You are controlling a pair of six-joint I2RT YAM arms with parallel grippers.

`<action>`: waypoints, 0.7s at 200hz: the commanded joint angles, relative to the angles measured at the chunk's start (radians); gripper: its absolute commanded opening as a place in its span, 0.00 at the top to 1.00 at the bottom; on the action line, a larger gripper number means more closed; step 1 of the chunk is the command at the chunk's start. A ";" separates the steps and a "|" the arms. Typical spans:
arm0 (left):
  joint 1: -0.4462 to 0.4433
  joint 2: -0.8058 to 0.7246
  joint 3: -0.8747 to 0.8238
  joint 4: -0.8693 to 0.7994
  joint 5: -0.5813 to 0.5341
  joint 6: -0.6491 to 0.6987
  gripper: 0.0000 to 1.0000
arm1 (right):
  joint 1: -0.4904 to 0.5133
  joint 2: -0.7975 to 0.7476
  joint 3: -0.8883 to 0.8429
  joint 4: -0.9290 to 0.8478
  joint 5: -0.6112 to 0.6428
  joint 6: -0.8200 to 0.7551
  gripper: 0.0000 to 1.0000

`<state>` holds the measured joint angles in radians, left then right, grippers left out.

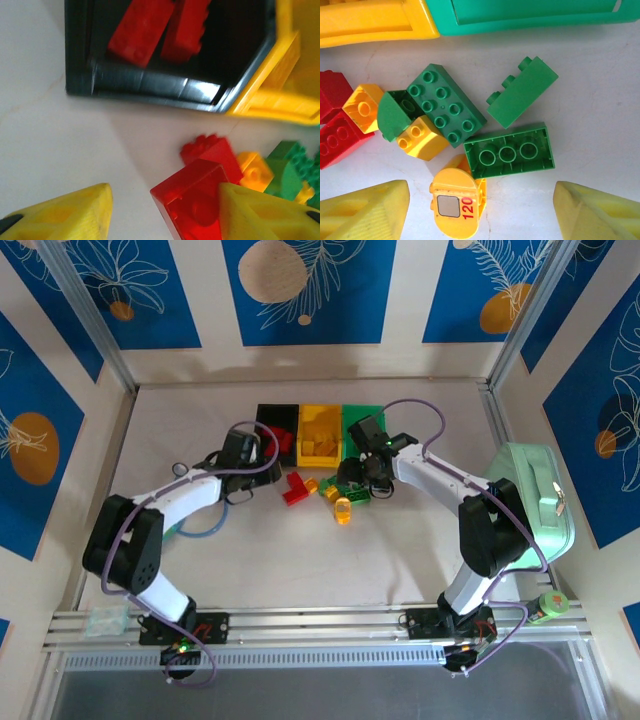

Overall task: Sort the legos into containers by color
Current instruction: Place the lego in the container.

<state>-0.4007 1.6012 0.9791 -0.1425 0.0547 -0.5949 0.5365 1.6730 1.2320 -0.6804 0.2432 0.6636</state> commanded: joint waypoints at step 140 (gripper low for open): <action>0.097 0.337 0.547 -0.226 0.017 0.120 0.69 | 0.005 -0.084 -0.057 -0.026 -0.003 0.018 0.24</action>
<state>-0.3092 2.0155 1.5730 -0.3817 0.0265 -0.4698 0.5365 1.6043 1.1805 -0.6895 0.2470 0.6739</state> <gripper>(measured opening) 0.294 0.761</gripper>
